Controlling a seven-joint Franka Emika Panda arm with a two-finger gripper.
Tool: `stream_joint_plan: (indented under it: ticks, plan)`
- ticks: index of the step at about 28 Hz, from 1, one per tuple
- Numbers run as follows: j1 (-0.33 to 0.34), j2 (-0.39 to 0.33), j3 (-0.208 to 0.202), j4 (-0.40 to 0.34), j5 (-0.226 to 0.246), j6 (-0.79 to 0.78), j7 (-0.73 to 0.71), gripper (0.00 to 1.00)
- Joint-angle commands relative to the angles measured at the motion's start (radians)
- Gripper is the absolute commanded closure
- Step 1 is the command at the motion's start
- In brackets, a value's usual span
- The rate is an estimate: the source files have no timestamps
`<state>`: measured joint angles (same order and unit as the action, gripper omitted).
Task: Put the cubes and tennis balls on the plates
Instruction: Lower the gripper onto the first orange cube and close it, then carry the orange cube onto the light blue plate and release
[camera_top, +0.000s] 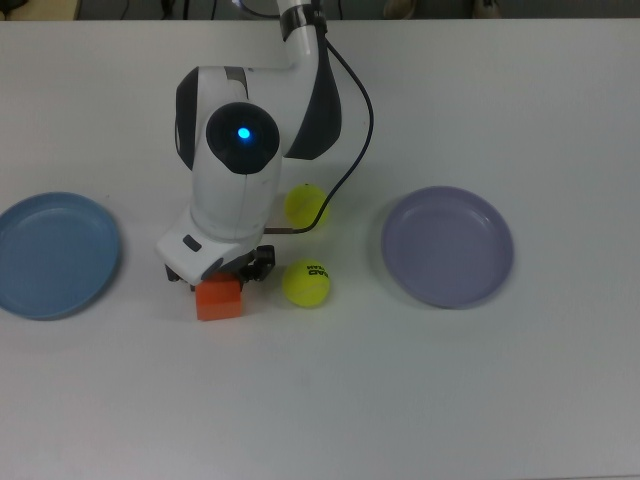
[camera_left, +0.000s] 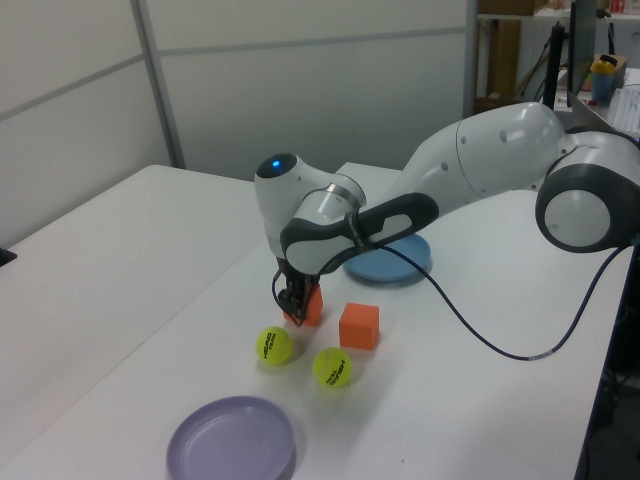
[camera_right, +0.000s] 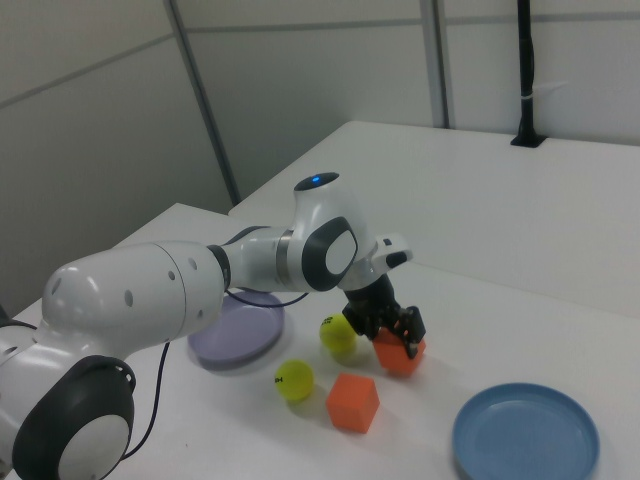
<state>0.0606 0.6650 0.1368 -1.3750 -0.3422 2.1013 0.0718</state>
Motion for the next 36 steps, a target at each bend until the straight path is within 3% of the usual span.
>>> stream_joint_plan:
  ticks: [1,3,7,8,13,17,18,19,20,30,33,36]
  plan:
    - [-0.025,-0.074,-0.017,-0.002,-0.009,0.01,0.023,1.0]
    - [-0.076,-0.114,-0.026,-0.01,-0.008,0.005,0.022,1.0]
    - [-0.128,-0.117,-0.034,-0.01,-0.015,0.005,0.019,0.98]
    - [-0.142,-0.11,-0.055,-0.01,-0.02,0.006,0.014,0.94]
    - [-0.145,-0.093,-0.121,-0.022,-0.023,0.008,-0.006,0.89]
    - [-0.145,-0.09,-0.155,-0.041,-0.023,0.01,-0.04,0.77]
    - [-0.145,-0.085,-0.155,-0.041,-0.021,0.013,-0.04,0.65]
    - [-0.146,-0.078,-0.157,-0.041,-0.021,0.017,-0.037,0.13]
    - [-0.146,-0.074,-0.157,-0.039,-0.021,0.019,-0.035,0.0]
    - [-0.139,-0.073,-0.155,-0.029,-0.012,0.016,-0.036,0.0]
    - [-0.133,-0.125,-0.144,-0.021,-0.003,0.002,-0.044,0.0]
    - [-0.113,-0.177,-0.131,-0.019,0.018,-0.108,-0.064,0.0]
